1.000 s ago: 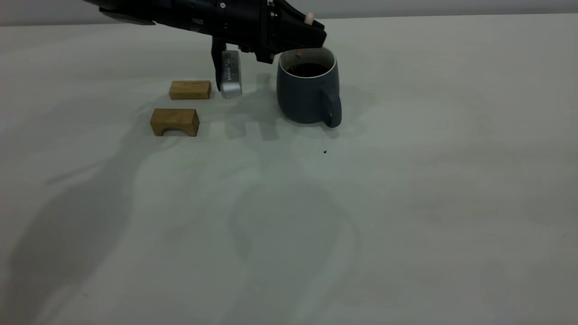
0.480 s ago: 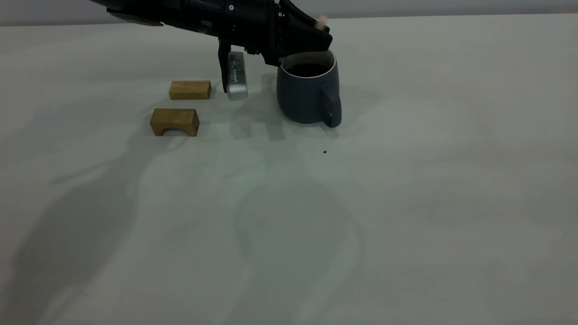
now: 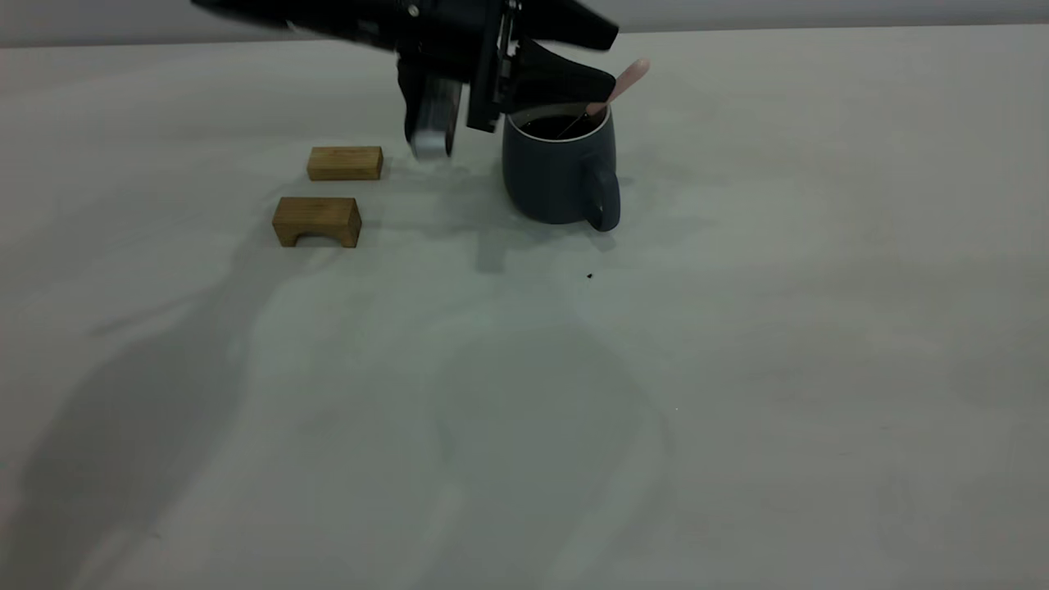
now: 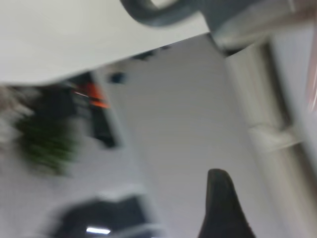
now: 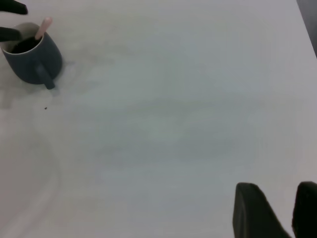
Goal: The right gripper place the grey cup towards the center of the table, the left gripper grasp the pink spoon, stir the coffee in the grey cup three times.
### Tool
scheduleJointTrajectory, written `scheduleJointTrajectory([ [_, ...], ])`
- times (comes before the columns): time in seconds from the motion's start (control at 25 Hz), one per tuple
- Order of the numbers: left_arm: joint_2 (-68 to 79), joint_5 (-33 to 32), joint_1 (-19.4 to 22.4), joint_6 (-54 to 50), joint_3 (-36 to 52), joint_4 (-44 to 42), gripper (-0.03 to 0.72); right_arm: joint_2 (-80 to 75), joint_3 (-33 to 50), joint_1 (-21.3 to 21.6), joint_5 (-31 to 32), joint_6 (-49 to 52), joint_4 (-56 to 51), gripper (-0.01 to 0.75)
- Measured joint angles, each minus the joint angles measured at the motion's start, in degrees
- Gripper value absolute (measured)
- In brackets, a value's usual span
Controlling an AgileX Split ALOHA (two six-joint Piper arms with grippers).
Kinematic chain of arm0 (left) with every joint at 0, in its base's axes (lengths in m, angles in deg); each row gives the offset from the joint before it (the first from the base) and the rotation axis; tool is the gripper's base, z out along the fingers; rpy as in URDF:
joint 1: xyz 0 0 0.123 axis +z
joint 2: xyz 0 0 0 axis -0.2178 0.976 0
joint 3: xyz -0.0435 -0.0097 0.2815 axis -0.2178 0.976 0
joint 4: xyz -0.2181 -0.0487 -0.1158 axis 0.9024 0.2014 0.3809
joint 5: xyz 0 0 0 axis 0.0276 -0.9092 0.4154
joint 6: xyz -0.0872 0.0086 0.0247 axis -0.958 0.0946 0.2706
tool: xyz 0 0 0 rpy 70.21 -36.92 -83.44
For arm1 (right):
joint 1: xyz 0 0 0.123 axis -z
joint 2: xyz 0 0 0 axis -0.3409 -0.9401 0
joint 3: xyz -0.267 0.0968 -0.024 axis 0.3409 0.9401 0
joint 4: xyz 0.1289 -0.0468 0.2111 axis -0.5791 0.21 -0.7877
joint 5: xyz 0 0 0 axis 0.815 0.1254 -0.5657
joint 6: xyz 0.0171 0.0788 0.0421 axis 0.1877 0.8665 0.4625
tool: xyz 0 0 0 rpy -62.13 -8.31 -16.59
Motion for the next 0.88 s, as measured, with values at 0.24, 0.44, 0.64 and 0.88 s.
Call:
scheduleJointTrajectory([
  [0.24,-10.0,-3.4,-0.3,21.2,0.0,-27.4,0.517,0.0,0.0,0.0,0.0,0.0,0.0,0.240],
  [0.44,-20.2,-5.5,-1.1,31.3,0.0,-47.6,0.513,0.0,0.0,0.0,0.0,0.0,0.0,0.240],
  [0.64,-32.5,-5.8,-1.2,34.2,0.0,-63.1,0.511,0.0,0.0,0.0,0.0,0.0,0.0,0.240],
  [0.88,-48.0,-6.4,-1.2,36.8,0.1,-79.2,0.509,0.0,0.0,0.0,0.0,0.0,0.0,0.240],
])
